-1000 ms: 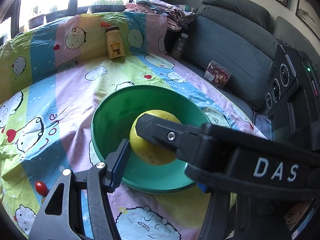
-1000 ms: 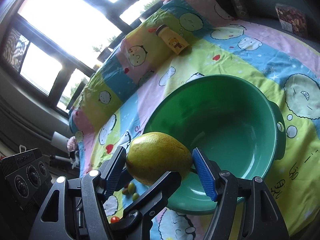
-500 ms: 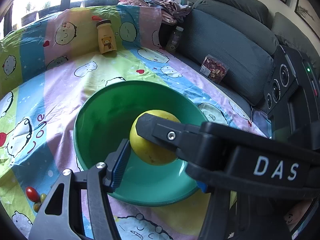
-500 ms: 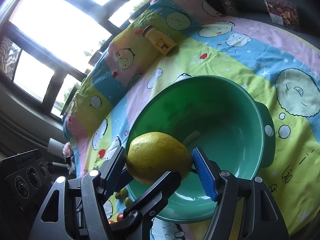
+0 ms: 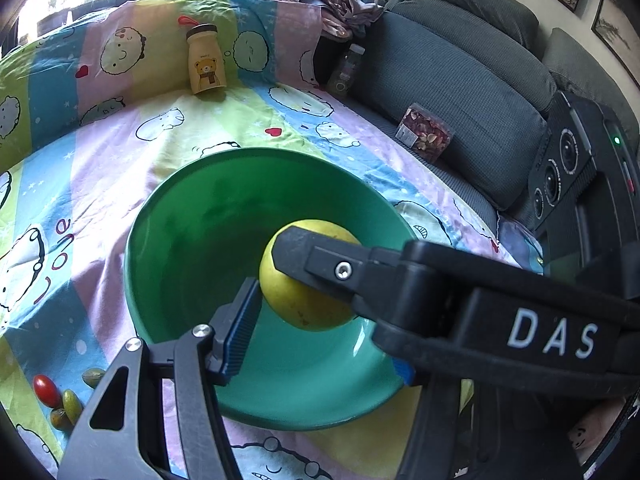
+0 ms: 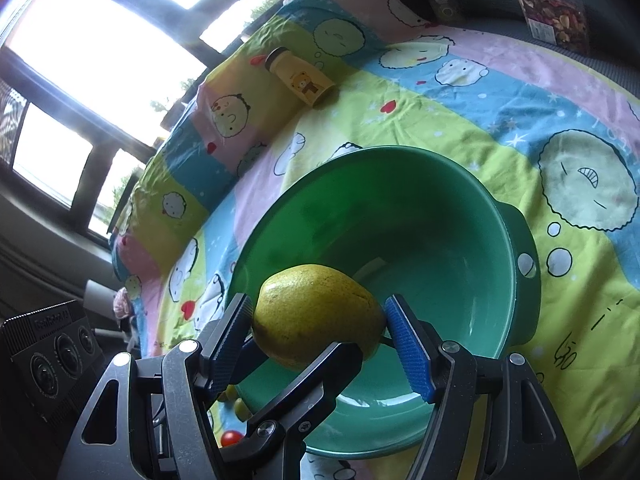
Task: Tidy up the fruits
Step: 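Lower the pear into the basin and open the right tool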
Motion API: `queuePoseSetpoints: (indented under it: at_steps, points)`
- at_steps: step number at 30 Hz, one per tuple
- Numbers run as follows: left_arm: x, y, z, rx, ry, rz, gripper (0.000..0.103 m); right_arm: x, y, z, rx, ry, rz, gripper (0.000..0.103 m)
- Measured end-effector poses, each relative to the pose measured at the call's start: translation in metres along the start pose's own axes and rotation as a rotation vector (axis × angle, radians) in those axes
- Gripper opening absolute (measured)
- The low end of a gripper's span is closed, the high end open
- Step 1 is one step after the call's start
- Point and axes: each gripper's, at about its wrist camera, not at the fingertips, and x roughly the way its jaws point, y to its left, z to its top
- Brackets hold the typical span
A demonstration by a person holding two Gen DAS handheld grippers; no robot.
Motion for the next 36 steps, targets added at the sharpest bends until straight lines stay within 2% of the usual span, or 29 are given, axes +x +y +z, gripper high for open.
queuePoseSetpoints:
  at_steps: [6, 12, 14, 16, 21, 26, 32, 36]
  points:
    - [0.004, 0.002, -0.001, -0.014, 0.007, -0.011, 0.058, 0.002, 0.0, 0.0, -0.004, 0.002, -0.024, 0.072]
    - [0.006, 0.003, -0.001, -0.018, 0.008, 0.014, 0.057, 0.004, 0.002, -0.001, -0.02, 0.003, -0.047, 0.072]
    - [0.005, 0.003, -0.001, -0.014, -0.001, 0.023, 0.049, 0.006, 0.004, -0.001, -0.029, 0.006, -0.063, 0.072]
    - [0.004, 0.003, -0.002, -0.012, -0.006, -0.006, 0.044, 0.007, 0.006, -0.002, -0.037, 0.001, -0.074, 0.072]
    - [0.005, 0.005, -0.003, -0.02, 0.0, 0.025, 0.044, 0.007, 0.005, -0.002, -0.031, -0.001, -0.087, 0.072]
    - [0.0, 0.011, -0.005, -0.057, -0.001, 0.021, 0.046, 0.004, 0.006, -0.003, -0.03, -0.017, -0.08, 0.072]
    - [-0.019, 0.02, -0.009, -0.097, -0.025, 0.055, 0.05, -0.006, 0.013, -0.004, -0.05, -0.063, -0.082, 0.071]
    - [-0.044, 0.029, -0.017, -0.134, -0.073, 0.073, 0.054, -0.014, 0.022, -0.007, -0.072, -0.102, -0.077, 0.071]
